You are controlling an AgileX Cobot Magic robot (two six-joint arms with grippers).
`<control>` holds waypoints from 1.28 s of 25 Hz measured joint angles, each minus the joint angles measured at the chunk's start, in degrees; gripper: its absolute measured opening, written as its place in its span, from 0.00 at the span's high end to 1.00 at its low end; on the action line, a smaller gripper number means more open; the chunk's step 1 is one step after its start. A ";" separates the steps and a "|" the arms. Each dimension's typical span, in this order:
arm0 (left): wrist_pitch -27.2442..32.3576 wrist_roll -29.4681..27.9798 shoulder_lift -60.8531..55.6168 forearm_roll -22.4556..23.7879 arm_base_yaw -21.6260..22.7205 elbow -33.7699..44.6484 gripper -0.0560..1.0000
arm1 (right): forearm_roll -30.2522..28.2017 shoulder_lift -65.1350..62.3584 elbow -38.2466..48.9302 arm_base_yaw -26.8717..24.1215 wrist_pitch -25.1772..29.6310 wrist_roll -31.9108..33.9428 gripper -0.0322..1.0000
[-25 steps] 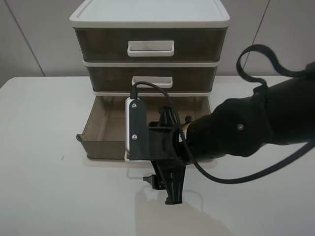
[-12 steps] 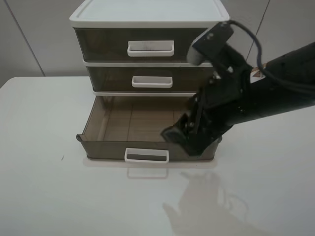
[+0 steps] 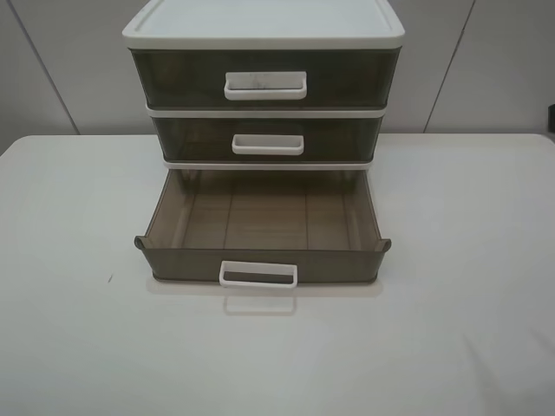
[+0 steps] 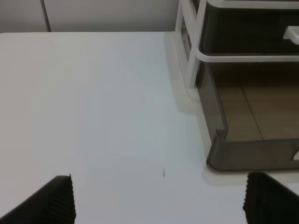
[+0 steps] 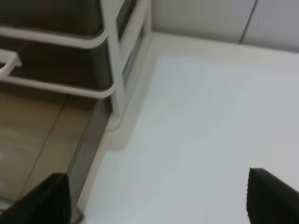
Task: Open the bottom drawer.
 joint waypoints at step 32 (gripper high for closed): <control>0.00 0.00 0.00 0.00 0.00 0.00 0.24 | -7.02 -38.42 10.54 -1.02 10.83 0.18 0.24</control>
